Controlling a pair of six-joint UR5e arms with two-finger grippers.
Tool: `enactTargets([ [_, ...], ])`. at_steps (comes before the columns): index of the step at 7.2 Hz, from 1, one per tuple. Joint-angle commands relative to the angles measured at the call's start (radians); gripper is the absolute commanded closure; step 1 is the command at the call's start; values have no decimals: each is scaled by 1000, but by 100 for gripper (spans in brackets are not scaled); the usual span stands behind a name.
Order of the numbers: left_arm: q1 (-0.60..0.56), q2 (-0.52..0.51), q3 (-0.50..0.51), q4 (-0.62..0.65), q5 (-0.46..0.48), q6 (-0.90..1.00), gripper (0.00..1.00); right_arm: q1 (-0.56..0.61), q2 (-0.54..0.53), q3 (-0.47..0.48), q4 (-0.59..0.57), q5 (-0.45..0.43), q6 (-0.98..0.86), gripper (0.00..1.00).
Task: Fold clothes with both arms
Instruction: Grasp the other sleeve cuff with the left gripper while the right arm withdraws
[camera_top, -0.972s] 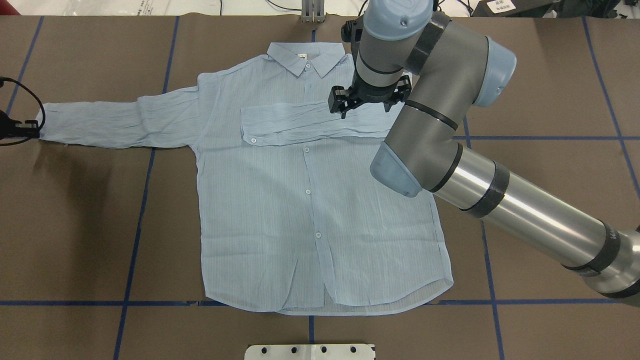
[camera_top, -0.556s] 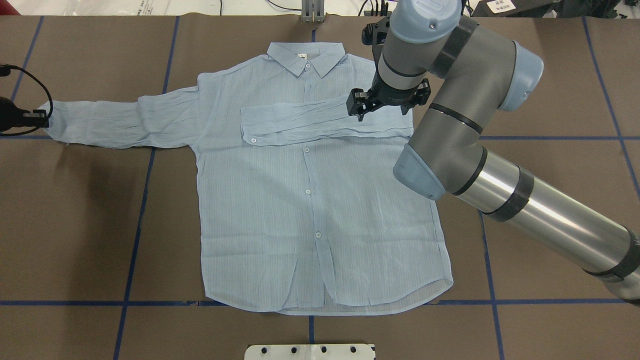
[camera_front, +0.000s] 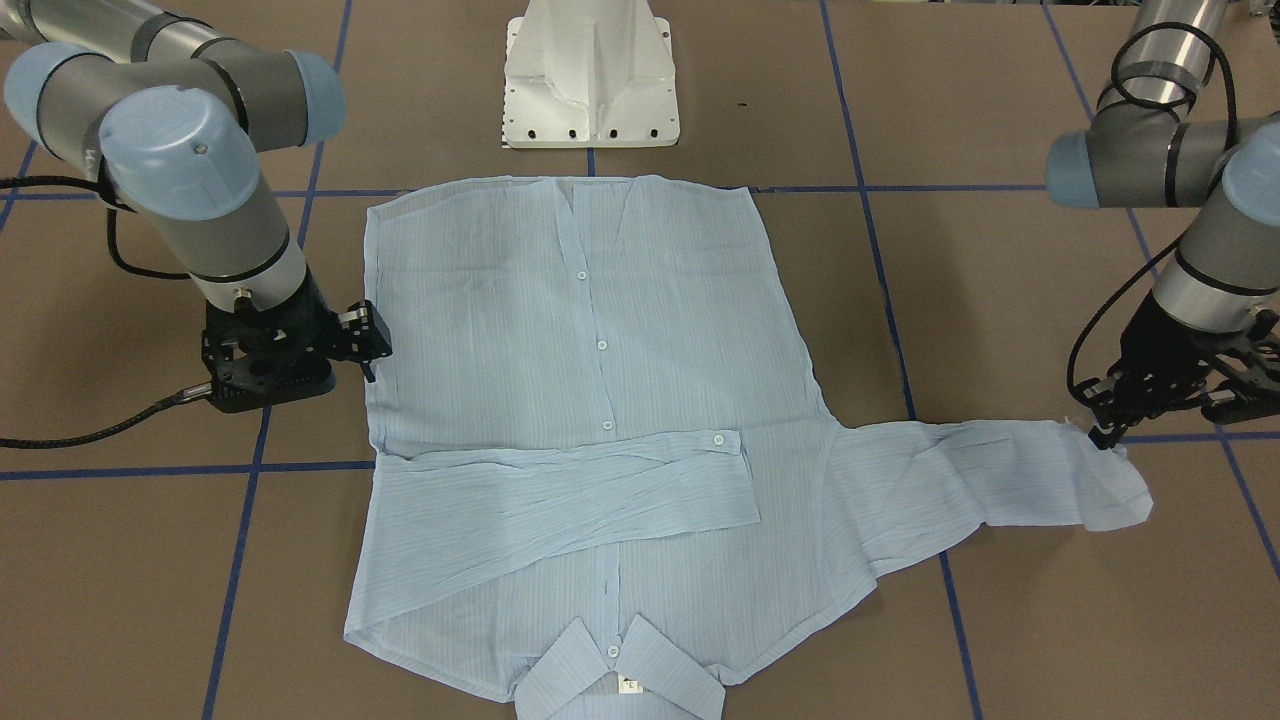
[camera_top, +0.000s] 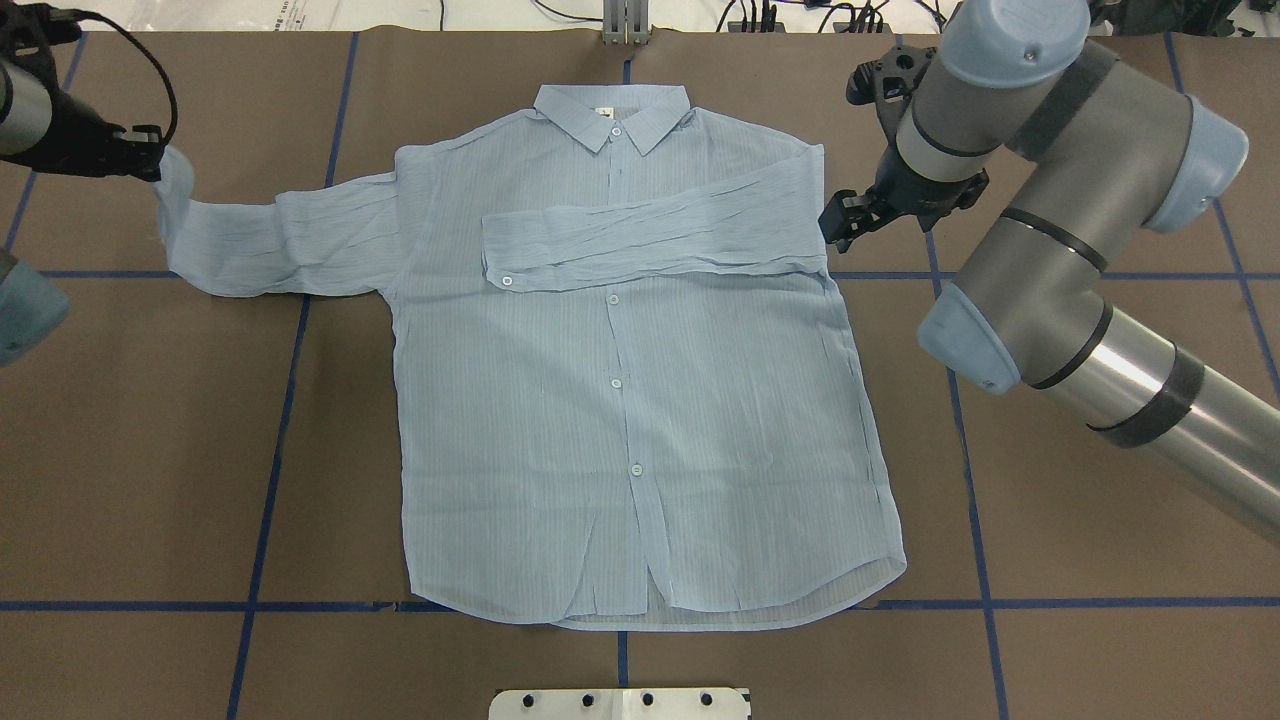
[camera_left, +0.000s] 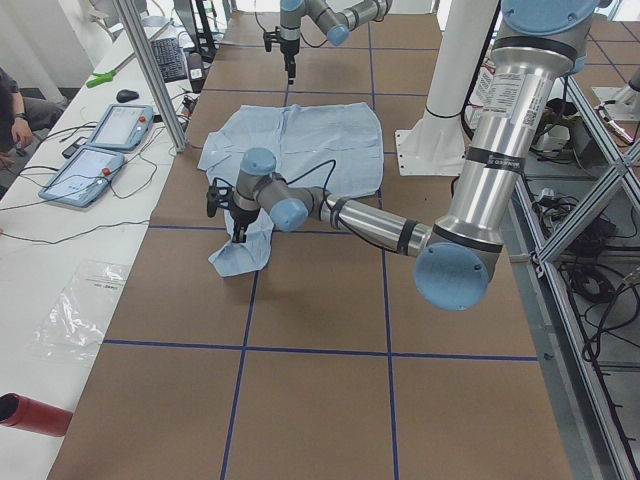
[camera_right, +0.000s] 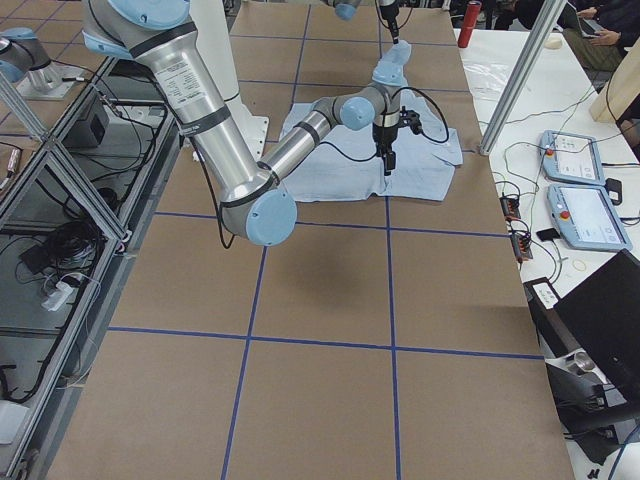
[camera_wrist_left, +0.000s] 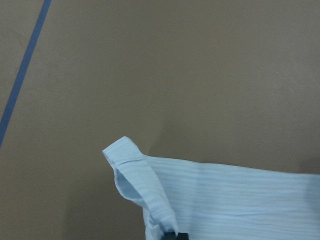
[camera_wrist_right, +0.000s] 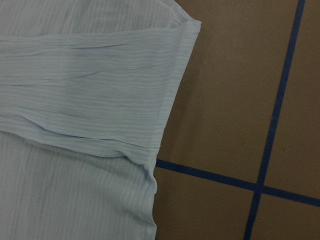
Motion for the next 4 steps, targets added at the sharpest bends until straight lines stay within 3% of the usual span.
enactTargets([
  [1, 120, -188, -30, 164, -36, -276, 100, 67, -101, 1, 5, 32, -171, 1],
  [3, 227, -355, 11, 165, -40, -575, 100, 142, -165, -2, 8, 75, -300, 1],
  [4, 257, -468, 101, 159, -39, -710, 100, 167, -190, -2, 31, 86, -334, 1],
])
